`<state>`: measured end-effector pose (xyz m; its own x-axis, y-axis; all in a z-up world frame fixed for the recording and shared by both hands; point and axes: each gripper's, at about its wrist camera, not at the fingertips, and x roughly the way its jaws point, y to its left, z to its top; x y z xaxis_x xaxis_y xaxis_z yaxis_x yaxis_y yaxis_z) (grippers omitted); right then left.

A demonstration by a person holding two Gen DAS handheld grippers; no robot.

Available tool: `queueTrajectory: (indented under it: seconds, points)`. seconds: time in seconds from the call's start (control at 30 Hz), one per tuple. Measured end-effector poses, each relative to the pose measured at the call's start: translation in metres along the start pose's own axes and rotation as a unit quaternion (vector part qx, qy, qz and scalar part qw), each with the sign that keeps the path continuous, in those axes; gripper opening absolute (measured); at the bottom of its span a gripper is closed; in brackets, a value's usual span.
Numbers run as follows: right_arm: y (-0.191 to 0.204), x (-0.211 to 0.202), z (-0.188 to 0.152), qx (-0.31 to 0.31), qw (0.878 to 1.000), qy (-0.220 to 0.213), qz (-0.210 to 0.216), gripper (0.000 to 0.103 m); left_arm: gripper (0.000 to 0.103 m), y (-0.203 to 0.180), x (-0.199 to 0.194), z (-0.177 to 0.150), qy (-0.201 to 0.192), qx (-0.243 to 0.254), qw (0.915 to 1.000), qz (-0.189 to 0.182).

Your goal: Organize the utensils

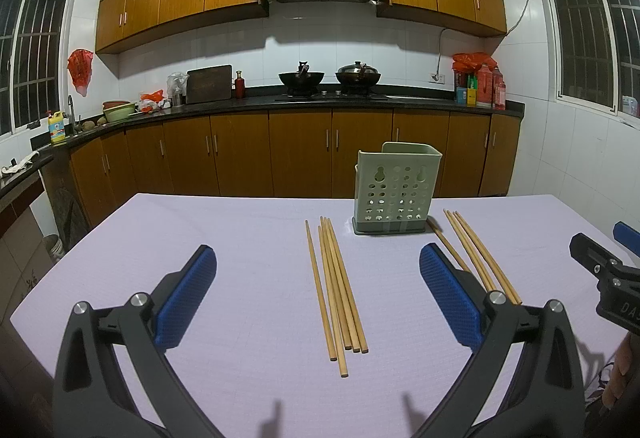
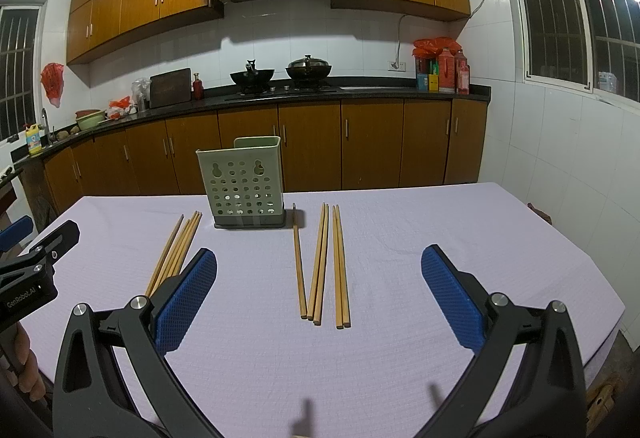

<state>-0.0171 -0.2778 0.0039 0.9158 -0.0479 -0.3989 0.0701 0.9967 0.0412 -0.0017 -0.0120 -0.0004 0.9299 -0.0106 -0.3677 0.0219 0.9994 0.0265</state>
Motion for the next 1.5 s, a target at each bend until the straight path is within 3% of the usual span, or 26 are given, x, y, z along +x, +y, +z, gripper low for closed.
queueTrajectory:
  seconds: [0.4,0.67,0.73,0.8,1.0,1.1,1.23,1.5]
  points:
    - [-0.001,0.001,0.0,0.0,1.0,0.001,0.001,0.101,0.099,0.0,0.003,-0.003,0.005,-0.002,1.0,0.001]
    - [-0.012,0.025,0.005,0.021,0.999,0.041,-0.008,0.101,0.099,0.021,0.038,-0.013,0.077,-0.025,0.9967,0.01]
    - [-0.017,0.041,0.006,0.025,0.998,0.063,-0.015,0.096,0.099,0.028,0.052,-0.015,0.099,-0.026,0.9945,0.019]
    - [-0.027,0.063,0.004,0.025,0.995,0.096,-0.02,0.08,0.099,0.036,0.067,-0.018,0.124,-0.035,0.9915,0.021]
    - [-0.047,0.145,-0.014,0.048,0.98,0.195,-0.006,0.036,0.069,0.055,0.113,-0.028,0.195,-0.06,0.979,0.001]
    - [-0.048,0.167,-0.021,0.05,0.973,0.227,0.007,0.025,0.06,0.057,0.132,-0.034,0.218,-0.064,0.9737,-0.013]
    - [-0.047,0.186,-0.03,0.045,0.965,0.258,0.02,0.018,0.053,0.05,0.15,-0.04,0.244,-0.053,0.9678,-0.029]
    - [-0.045,0.196,-0.034,0.037,0.963,0.266,0.009,0.009,0.042,0.034,0.172,-0.044,0.27,-0.037,0.9603,-0.058]
